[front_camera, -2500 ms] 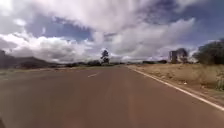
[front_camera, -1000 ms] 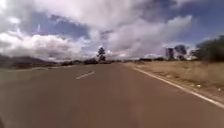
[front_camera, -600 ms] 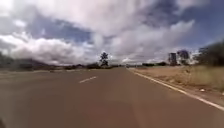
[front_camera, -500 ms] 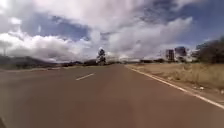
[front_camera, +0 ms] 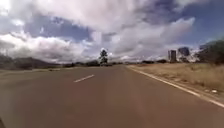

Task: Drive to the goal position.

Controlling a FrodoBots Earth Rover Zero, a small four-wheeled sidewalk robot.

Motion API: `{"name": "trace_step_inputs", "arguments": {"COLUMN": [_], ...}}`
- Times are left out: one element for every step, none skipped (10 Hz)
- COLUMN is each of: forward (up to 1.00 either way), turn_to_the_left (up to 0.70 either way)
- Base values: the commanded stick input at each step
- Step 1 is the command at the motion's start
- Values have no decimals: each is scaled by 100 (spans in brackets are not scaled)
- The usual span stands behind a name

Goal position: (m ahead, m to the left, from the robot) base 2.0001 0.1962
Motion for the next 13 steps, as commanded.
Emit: {"name": "trace_step_inputs", "arguments": {"forward": [70,70,70,70,70,70,70,70,70,70,70,70,70], "turn_to_the_left": [-6,0,0,0,0,-2,-9,-16,-23,-31,-32,-22,-13]}}
